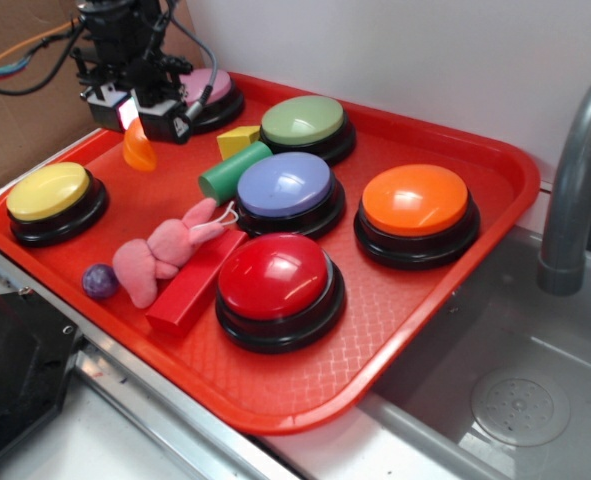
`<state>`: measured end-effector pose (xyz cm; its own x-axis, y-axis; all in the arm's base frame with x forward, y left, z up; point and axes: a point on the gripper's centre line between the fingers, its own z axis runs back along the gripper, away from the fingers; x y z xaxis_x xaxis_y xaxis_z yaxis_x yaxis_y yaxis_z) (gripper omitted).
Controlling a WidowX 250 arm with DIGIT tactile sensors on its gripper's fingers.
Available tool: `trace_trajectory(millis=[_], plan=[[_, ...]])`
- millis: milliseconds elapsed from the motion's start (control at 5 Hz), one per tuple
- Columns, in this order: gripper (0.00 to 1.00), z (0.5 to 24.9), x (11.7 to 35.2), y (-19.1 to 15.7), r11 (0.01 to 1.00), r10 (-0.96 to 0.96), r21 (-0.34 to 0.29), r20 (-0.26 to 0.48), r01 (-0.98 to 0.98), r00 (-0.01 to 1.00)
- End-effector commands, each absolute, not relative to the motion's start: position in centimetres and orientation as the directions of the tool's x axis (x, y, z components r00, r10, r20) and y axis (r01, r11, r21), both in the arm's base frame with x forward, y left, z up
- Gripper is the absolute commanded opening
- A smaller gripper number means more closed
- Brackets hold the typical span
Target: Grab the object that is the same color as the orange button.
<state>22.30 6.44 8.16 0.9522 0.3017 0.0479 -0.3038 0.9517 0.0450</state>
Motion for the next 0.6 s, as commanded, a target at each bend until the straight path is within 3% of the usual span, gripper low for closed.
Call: trace_trajectory(millis=[0, 400], plan=[[0.0, 12.5, 20.1, 3.5, 0.99, 0.138, -0.028, 0.108, -0.136, 0.985], [0.0, 12.8, 19.1, 1.6, 0.993, 0.113, -0.053, 0.127, -0.107, 0.986]])
